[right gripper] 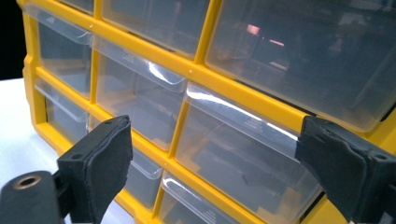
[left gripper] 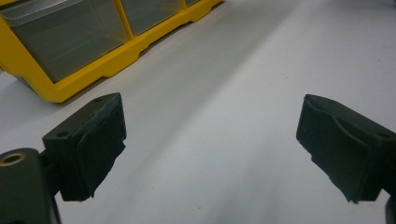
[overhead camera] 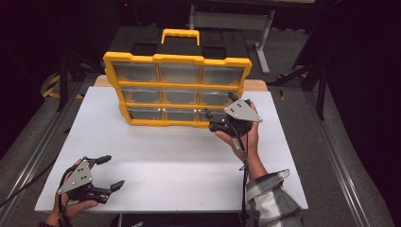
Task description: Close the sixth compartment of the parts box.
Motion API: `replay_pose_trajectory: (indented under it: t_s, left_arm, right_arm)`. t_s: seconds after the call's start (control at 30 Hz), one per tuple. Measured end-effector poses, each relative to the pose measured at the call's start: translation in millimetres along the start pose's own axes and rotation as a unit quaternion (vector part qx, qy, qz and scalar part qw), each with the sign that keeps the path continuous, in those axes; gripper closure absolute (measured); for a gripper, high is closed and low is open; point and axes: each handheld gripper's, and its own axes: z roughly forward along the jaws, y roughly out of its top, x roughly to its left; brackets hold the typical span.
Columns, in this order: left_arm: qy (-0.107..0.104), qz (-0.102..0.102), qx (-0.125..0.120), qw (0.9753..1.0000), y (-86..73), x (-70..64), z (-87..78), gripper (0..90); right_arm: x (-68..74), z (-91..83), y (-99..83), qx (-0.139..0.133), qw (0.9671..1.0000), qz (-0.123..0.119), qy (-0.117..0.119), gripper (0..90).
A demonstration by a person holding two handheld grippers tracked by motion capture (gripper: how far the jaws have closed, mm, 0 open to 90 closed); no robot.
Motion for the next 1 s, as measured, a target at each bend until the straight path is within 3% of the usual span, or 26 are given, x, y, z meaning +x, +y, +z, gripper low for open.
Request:
replay_pose_trajectory:
  t_s: [1.0]
  left_arm:
    - [0.001,-0.002,0.001,1.0000,-0.6,0.6,0.5,8.3]
  right_arm:
    - [1.8,-20.5,2.2,0.022,0.9987,-0.047,-0.008,8.6]
